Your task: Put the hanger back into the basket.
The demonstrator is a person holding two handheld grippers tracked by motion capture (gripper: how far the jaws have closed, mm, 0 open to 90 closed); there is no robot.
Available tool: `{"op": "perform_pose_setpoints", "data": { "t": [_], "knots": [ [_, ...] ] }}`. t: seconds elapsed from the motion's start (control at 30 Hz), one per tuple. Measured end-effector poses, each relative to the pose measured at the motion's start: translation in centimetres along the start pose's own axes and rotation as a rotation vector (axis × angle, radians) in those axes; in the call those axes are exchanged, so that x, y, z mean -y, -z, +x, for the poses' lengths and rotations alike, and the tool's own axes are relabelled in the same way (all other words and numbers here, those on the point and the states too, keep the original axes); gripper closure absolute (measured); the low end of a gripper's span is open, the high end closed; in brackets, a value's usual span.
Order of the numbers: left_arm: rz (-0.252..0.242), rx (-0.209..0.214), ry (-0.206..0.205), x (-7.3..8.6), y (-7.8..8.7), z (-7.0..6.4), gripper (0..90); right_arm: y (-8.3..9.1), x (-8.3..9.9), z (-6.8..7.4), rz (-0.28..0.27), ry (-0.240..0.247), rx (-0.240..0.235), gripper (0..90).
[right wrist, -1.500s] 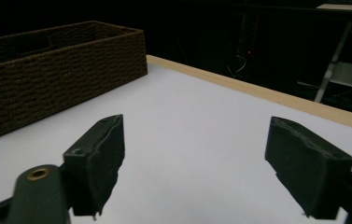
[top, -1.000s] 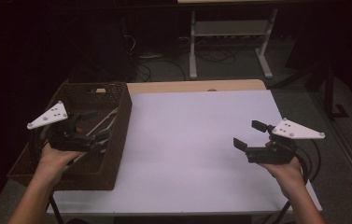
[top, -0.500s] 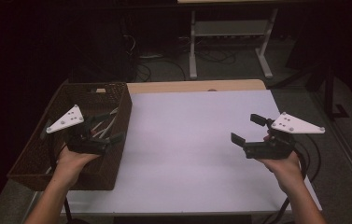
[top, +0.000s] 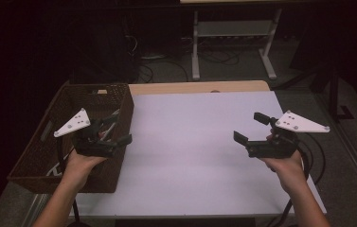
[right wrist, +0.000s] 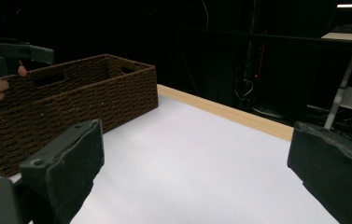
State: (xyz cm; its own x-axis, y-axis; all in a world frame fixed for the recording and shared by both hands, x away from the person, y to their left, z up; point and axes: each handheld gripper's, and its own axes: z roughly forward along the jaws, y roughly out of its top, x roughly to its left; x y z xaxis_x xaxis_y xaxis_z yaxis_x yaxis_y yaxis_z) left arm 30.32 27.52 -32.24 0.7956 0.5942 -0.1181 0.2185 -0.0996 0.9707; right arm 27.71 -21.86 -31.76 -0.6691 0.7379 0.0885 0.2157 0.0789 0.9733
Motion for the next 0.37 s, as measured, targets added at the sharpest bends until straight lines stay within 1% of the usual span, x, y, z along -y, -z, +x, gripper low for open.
{"op": "perform_pose_setpoints", "data": {
  "t": [0.17,0.37],
  "knots": [
    [0.007,0.004,-0.006,0.03,-0.06,-0.02,2.5,-0.07,0.05,-0.01,0.003,-0.002,0.001,3.3],
    [0.003,0.009,-0.005,0.02,-0.07,-0.09,2.5,-0.1,0.13,-0.05,0.003,0.0,-0.001,3.3]
  ]
}}
